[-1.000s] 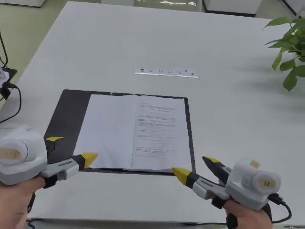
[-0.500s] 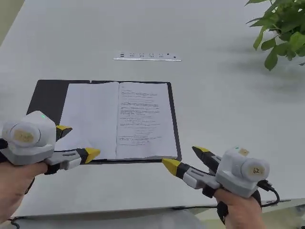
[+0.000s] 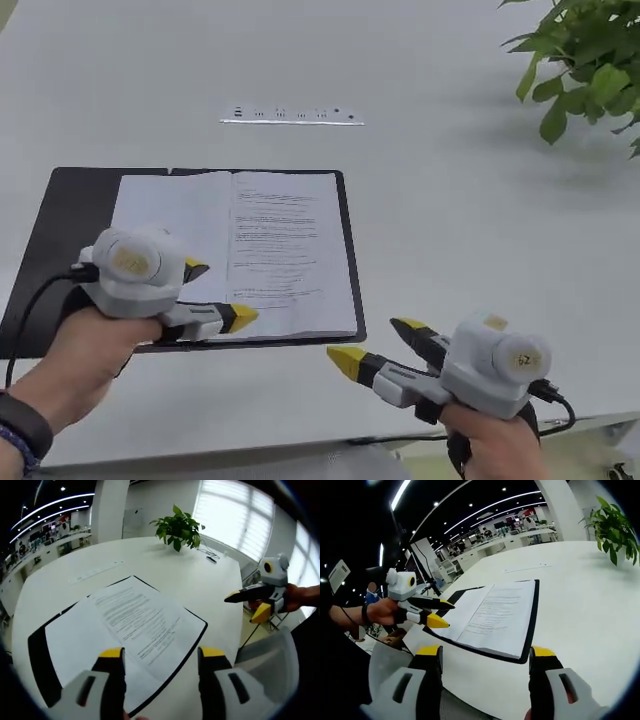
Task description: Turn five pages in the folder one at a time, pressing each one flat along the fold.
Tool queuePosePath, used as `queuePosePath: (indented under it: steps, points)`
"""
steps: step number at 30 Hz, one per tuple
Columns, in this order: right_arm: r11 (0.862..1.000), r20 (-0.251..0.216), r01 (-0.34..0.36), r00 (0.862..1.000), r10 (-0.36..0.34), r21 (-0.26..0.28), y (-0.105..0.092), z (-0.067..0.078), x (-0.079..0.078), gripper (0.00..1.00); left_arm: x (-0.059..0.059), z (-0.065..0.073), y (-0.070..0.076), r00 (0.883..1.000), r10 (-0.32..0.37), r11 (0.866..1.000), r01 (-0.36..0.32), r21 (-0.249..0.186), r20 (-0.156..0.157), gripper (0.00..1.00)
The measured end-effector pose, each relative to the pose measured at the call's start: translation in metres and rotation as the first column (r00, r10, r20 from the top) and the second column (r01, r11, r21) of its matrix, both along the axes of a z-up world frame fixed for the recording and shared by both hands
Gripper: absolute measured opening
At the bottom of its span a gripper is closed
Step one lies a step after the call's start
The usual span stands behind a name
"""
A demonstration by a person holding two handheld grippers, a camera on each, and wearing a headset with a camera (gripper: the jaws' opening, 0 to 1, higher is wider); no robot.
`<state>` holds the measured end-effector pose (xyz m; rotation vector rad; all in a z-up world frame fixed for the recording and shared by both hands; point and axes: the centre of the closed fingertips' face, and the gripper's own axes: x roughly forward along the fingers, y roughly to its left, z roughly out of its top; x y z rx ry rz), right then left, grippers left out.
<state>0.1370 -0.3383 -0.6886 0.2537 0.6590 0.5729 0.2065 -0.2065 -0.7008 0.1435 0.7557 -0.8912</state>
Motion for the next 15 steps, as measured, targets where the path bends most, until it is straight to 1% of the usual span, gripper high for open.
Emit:
queuePosePath:
  steps: [3, 4, 5, 6, 8, 10, 11, 12, 13, 14, 15]
  points:
    - [1.0, -0.002, 0.013, 1.0, -0.013, 0.015, -0.005, 0.001, 0.001, 0.69, -0.001, -0.008, -0.018, 0.999, -0.046, 0.999, 0.046, 0.018, -0.006, 0.58]
    - [1.0, -0.007, 0.015, 1.0, -0.015, 0.017, -0.006, 0.0, 0.001, 0.68, 0.0, -0.01, -0.022, 0.999, -0.05, 0.998, 0.05, 0.024, -0.003, 0.57]
    - [1.0, -0.009, 0.015, 1.0, -0.015, 0.017, -0.006, -0.001, 0.001, 0.67, 0.005, -0.016, -0.026, 0.999, -0.049, 0.998, 0.049, 0.034, -0.002, 0.56]
    - [1.0, -0.011, 0.014, 1.0, -0.014, 0.013, -0.007, -0.003, 0.002, 0.67, 0.006, -0.019, -0.029, 0.999, -0.05, 0.998, 0.05, 0.041, -0.006, 0.55]
    - [1.0, -0.017, 0.015, 1.0, -0.015, 0.012, -0.009, -0.004, 0.002, 0.67, 0.009, -0.024, -0.04, 0.998, -0.056, 0.997, 0.056, 0.049, -0.002, 0.56]
    - [1.0, -0.019, 0.023, 1.0, -0.023, 0.014, -0.01, -0.004, 0.003, 0.66, 0.015, -0.034, -0.048, 0.998, -0.062, 0.996, 0.062, 0.065, 0.001, 0.56]
    - [0.999, -0.021, 0.026, 0.999, -0.025, 0.02, -0.011, -0.003, 0.004, 0.66, 0.015, -0.036, -0.053, 0.998, -0.065, 0.995, 0.065, 0.07, 0.004, 0.57]
    - [0.999, -0.022, 0.031, 0.999, -0.03, 0.024, -0.011, -0.003, 0.005, 0.66, 0.016, -0.041, -0.058, 0.998, -0.069, 0.994, 0.068, 0.084, 0.008, 0.57]
    - [0.999, -0.024, 0.035, 0.999, -0.034, 0.028, -0.012, -0.004, 0.006, 0.64, 0.016, -0.046, -0.059, 0.997, -0.08, 0.99, 0.079, 0.12, 0.007, 0.57]
    - [0.999, -0.025, 0.038, 0.999, -0.037, 0.033, -0.012, -0.004, 0.006, 0.64, 0.017, -0.05, -0.062, 0.995, -0.095, 0.984, 0.091, 0.152, 0.018, 0.58]
    - [0.999, -0.027, 0.04, 0.999, -0.039, 0.036, -0.013, -0.004, 0.007, 0.64, 0.017, -0.051, -0.067, 0.996, -0.092, 0.986, 0.088, 0.14, 0.019, 0.59]
